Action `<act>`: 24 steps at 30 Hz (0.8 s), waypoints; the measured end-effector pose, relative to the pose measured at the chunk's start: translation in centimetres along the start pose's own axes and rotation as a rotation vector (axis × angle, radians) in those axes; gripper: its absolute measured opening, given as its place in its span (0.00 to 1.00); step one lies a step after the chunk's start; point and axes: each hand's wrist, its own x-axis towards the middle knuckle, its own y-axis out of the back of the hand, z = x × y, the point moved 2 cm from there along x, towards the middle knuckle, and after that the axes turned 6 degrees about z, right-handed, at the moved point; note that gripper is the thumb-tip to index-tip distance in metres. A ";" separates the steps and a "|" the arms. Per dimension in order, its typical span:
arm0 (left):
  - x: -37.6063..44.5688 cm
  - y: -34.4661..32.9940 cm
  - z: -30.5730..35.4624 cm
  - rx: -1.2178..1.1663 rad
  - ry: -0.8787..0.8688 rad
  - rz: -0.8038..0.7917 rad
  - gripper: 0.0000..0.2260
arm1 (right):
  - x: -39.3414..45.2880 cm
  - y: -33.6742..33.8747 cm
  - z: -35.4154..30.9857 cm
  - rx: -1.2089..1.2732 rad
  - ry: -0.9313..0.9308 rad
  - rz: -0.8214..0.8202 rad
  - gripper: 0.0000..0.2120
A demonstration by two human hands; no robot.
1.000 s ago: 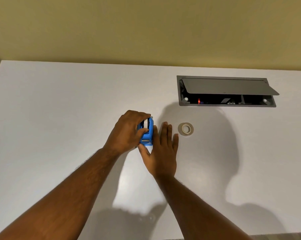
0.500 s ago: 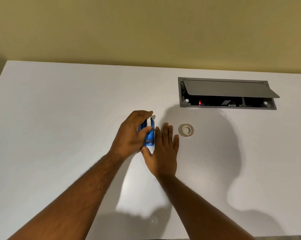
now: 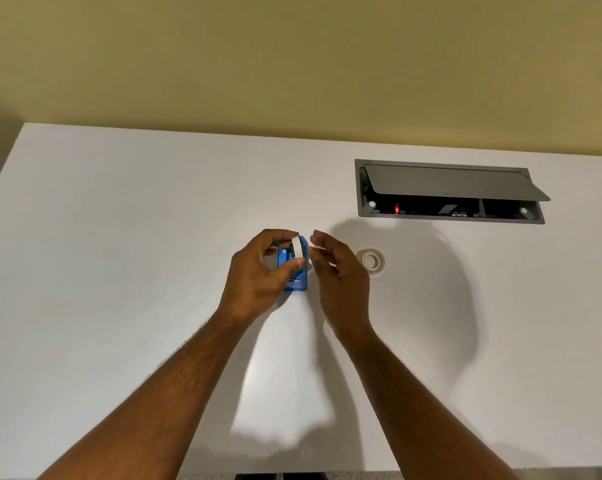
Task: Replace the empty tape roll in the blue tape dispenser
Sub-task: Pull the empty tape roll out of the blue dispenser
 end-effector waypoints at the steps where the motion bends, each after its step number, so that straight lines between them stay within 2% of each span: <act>1: -0.1 0.0 0.0 -0.003 -0.012 0.009 0.16 | 0.1 -0.1 -0.2 0.022 0.000 -0.033 0.13; 6: -0.5 0.4 -0.1 -0.052 -0.039 0.016 0.16 | 0.0 -0.4 -0.5 0.031 0.067 -0.080 0.13; 12: -0.6 0.7 0.4 -0.053 -0.040 0.000 0.14 | -0.4 -0.7 -0.6 0.029 0.055 -0.116 0.16; 24: -0.7 1.3 0.4 0.010 -0.014 0.024 0.16 | -0.7 -1.1 -0.9 -0.002 -0.031 -0.021 0.11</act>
